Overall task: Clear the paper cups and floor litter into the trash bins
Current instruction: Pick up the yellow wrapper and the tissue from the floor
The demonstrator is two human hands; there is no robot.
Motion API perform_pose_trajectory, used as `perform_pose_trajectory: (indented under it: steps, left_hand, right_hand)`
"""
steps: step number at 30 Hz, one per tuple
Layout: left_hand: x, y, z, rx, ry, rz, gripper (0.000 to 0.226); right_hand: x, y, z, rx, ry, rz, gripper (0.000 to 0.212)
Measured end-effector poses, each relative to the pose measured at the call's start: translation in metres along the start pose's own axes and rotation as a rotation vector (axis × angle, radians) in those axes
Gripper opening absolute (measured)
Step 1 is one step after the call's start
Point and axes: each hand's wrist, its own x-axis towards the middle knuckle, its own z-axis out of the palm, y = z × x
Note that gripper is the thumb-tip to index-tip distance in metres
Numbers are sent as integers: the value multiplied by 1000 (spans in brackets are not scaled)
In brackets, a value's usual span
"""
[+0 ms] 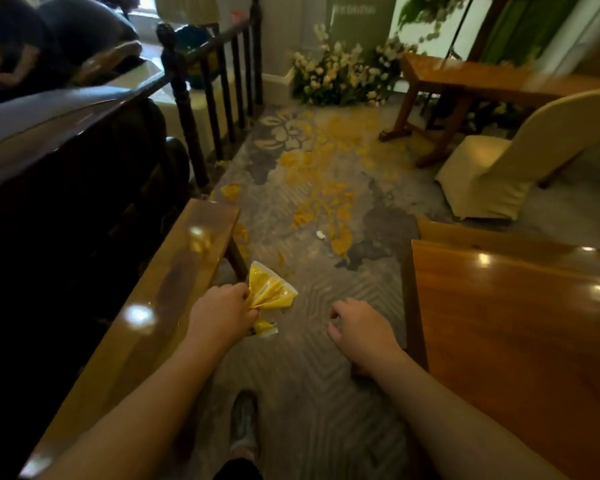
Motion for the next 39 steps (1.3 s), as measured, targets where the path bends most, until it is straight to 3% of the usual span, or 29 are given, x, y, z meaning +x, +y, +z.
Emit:
perform_pose_trajectory:
  steps: [10, 18, 26, 31, 39]
  left_hand:
    - [245, -32, -15, -49, -107, 139, 19]
    - [396, -17, -8, -39, -160, 195, 20]
    - [559, 19, 36, 24, -209, 152, 22]
    - [654, 50, 65, 48, -305, 78, 21]
    - [777, 58, 168, 50, -467, 16, 35]
  right_hand:
    - [192, 15, -18, 0, 13, 222, 19]
    - [324, 62, -22, 61, 1, 306, 18]
    - [487, 165, 8, 98, -39, 304, 16]
    - [578, 235, 22, 161, -152, 339, 18]
    - [682, 321, 95, 185, -287, 439, 22]
